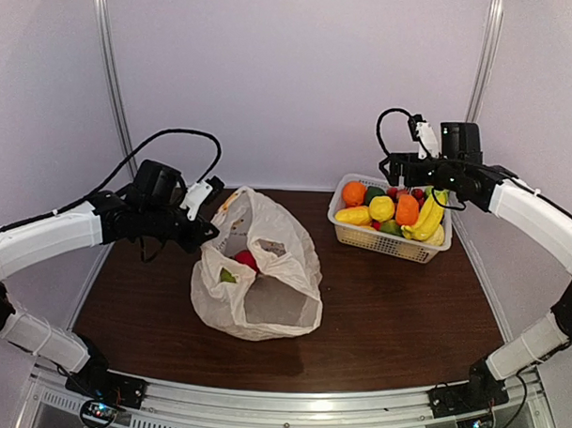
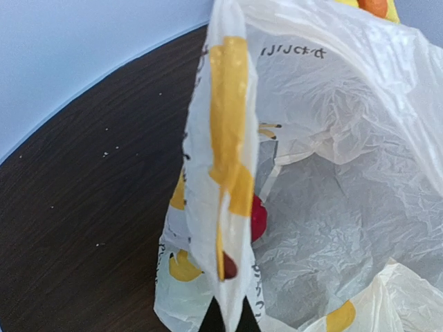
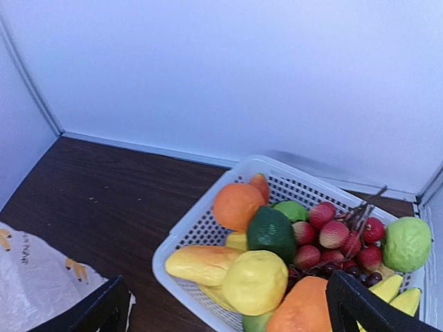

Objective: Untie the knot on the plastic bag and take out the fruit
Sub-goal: Place the fake fruit in the bin, then adjust the bag opening for the takeout bag, then reach into the gripper in the takeout bag.

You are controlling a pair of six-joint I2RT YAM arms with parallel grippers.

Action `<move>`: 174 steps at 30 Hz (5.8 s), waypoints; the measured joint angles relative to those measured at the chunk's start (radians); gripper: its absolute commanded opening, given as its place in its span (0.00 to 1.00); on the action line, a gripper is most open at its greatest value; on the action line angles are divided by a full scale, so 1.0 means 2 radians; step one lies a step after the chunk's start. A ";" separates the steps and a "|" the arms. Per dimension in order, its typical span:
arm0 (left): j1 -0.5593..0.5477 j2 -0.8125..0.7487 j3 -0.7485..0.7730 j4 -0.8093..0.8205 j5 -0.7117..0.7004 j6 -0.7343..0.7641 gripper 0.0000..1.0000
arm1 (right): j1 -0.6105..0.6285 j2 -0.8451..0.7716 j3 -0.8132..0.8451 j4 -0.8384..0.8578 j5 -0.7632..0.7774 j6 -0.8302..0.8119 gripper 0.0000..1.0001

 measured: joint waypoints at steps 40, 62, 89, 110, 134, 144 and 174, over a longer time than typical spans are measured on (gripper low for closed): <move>-0.057 -0.181 -0.154 0.041 -0.003 -0.278 0.98 | 0.453 0.007 -0.108 0.024 0.153 0.042 0.78; -0.073 -0.165 -0.222 0.141 -0.006 -0.365 0.28 | 0.540 -0.041 -0.080 0.027 0.207 0.054 0.92; -0.073 -0.166 -0.238 0.149 -0.007 -0.367 0.00 | 0.516 0.189 -0.002 0.087 0.117 0.070 0.09; -0.078 -0.170 -0.251 0.167 0.004 -0.345 0.64 | 0.537 0.216 -0.025 0.199 0.012 0.130 0.54; -0.078 -0.187 -0.266 0.130 0.014 -0.374 0.57 | 0.485 0.154 -0.019 0.121 0.132 0.171 0.53; -0.078 -0.180 -0.271 0.113 -0.013 -0.371 0.00 | 0.434 0.226 -0.004 0.109 0.165 0.174 0.46; 0.052 -0.060 0.026 -0.003 0.126 -0.190 0.97 | 0.397 0.225 -0.081 0.167 0.182 0.167 0.63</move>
